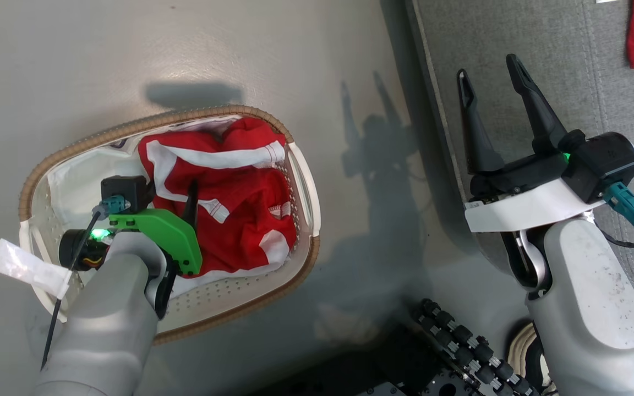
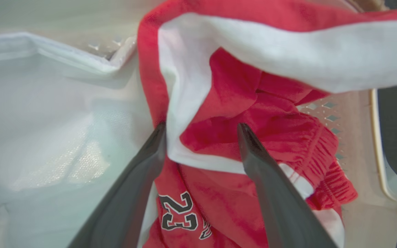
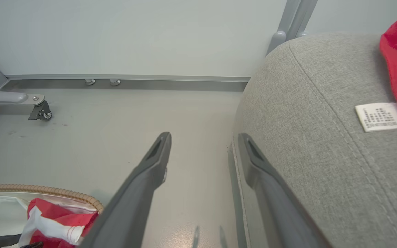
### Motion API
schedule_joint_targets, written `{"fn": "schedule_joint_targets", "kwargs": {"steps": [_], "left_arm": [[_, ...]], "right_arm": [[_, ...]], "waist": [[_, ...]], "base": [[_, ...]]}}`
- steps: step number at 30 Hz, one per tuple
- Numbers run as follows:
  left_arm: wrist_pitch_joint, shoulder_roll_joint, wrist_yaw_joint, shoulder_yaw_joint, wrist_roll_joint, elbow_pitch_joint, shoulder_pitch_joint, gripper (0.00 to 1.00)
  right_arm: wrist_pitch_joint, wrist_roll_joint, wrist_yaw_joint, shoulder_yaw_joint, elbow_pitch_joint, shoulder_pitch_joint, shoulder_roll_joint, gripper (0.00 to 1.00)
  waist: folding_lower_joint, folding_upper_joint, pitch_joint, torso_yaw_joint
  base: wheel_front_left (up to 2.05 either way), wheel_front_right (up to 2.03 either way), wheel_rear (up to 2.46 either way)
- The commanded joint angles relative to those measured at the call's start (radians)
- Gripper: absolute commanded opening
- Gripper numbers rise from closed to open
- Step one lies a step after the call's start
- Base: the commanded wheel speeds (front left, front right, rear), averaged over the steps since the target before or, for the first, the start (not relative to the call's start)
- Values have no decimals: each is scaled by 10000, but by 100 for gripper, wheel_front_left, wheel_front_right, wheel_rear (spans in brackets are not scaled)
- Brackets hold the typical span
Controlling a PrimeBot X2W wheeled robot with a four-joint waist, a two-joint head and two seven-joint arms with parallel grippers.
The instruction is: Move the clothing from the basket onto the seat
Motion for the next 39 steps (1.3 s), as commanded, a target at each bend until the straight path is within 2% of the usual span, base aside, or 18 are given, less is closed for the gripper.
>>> {"fn": "schedule_joint_targets", "kwargs": {"steps": [1, 10, 24, 25, 26, 27, 39], "left_arm": [[24, 73, 2, -110, -29, 93, -281, 100], [307, -137, 2, -978, -18, 467, -870, 100], [951, -358, 2, -2809, -521, 185, -991, 100], [947, -344, 2, -2913, -547, 183, -1006, 90], [991, -348, 2, -3065, -598, 172, -1004, 49], [973, -335, 2, -3167, -637, 154, -1023, 1], [524, 71, 2, -3872, -1663, 90, -762, 0]], "right_arm": [[-21, 38, -14, 2, -42, -119, 4, 100], [-21, -71, -14, -179, -111, 79, 4, 100], [-21, -103, -14, -291, -186, 173, 3, 100], [-21, -107, -14, -290, -182, 177, 3, 100], [-21, -111, -14, -284, -181, 188, 3, 100], [-21, -112, -14, -286, -180, 192, 2, 100], [-21, 116, -14, -173, -29, -98, 2, 100]], "waist": [[-1, 0, 159, 23], [-1, 0, 499, 156], [-1, 0, 585, 201], [-1, 0, 580, 205], [-1, 0, 573, 208], [-1, 0, 566, 209], [-1, 0, 96, -73]], "base": [[0, 0, 0], [0, 0, 0], [0, 0, 0], [0, 0, 0], [0, 0, 0], [0, 0, 0], [0, 0, 0]]}}
